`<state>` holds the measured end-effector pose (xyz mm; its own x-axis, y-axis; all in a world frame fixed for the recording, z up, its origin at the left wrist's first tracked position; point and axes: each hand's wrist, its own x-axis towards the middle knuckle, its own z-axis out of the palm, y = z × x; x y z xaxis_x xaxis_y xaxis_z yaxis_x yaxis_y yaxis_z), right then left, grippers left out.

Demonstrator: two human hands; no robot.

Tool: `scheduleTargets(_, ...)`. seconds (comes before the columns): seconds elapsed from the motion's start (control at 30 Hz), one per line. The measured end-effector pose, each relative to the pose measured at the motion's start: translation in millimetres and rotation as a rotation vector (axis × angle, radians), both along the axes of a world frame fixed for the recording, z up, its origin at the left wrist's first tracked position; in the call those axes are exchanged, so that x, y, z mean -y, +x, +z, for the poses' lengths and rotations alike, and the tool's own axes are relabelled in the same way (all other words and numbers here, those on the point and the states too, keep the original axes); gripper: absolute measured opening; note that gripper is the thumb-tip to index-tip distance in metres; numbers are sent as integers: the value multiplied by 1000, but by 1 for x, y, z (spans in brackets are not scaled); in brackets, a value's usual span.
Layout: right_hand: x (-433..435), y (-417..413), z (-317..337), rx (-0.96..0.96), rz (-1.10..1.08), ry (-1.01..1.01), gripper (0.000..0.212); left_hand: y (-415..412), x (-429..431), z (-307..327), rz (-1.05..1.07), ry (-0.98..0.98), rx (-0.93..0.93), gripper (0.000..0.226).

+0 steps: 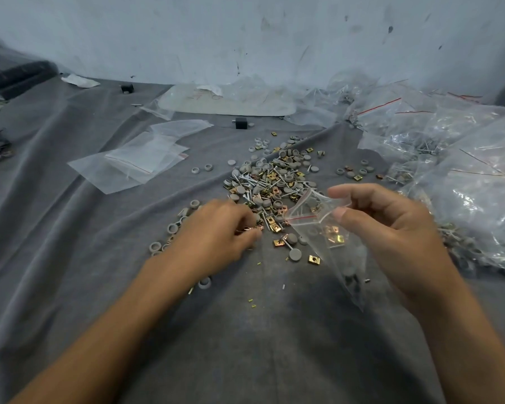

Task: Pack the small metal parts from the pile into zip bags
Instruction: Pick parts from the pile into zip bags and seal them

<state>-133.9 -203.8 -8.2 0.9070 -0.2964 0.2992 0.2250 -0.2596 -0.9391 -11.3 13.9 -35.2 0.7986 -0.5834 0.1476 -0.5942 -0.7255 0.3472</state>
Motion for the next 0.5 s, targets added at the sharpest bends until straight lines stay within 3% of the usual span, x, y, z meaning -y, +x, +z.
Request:
scheduleTargets(0.27,1,-2,1,4,24,-7,24,5,11,-12,12,180,64,52)
scheduleTargets(0.5,-3,-3,5,-13,5,-19,25,2,12,-8,-131,78,-46,32)
